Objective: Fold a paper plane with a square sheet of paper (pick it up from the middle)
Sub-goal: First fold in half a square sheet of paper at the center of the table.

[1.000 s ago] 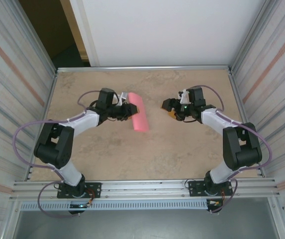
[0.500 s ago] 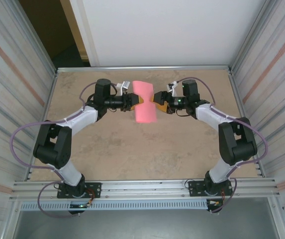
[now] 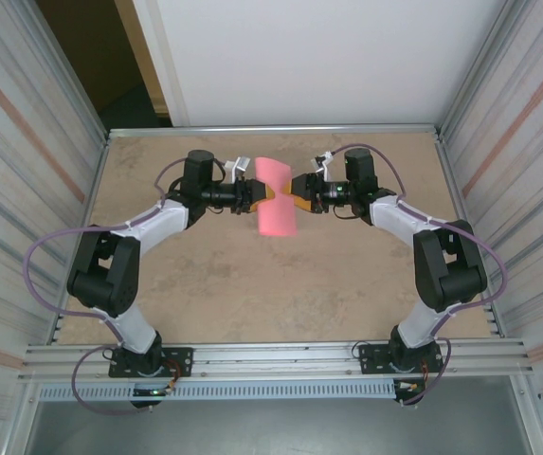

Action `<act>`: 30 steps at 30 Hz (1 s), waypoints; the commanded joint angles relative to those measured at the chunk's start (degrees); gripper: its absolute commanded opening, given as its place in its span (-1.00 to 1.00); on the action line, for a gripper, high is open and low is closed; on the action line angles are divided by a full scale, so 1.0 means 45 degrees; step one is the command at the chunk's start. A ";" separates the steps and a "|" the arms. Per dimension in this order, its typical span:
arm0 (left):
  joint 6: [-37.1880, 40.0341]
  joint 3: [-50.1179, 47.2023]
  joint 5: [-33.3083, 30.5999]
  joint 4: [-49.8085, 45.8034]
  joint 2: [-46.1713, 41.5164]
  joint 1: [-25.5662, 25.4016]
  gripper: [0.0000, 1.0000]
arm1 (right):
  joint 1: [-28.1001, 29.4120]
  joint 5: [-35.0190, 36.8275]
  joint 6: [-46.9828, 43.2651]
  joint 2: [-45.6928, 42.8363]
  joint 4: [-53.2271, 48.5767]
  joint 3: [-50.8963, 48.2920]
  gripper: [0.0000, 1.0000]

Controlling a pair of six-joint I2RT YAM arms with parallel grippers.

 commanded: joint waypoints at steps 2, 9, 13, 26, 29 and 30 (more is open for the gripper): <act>0.0737 0.0532 0.0016 -0.1012 0.0149 0.0040 -0.41 | -0.0271 -0.0361 0.0011 -0.0399 0.0026 0.0213 0.14; 0.1162 0.0680 -0.0175 -0.1735 0.0180 0.0079 -0.41 | -0.0420 -0.0447 -0.0154 -0.0680 -0.0246 0.0094 -0.19; 0.1142 0.0645 -0.0191 -0.1755 0.0143 0.0079 -0.41 | -0.0345 -0.0485 -0.0223 -0.0659 -0.0321 0.0076 -0.41; 0.1170 0.0137 -0.0920 -0.1752 0.0047 0.0118 -0.20 | -0.0293 0.0514 -0.0792 -0.0716 -0.1685 0.0308 -1.00; 0.1663 -0.0066 -0.1547 -0.2367 -0.0146 0.0316 0.01 | -0.0558 0.0651 -0.0895 -0.0795 -0.2311 0.0374 -1.00; 0.1870 -0.0220 -0.1897 -0.2636 -0.0255 0.0432 0.12 | -0.0685 0.0748 -0.0979 -0.0850 -0.2640 0.0392 -1.00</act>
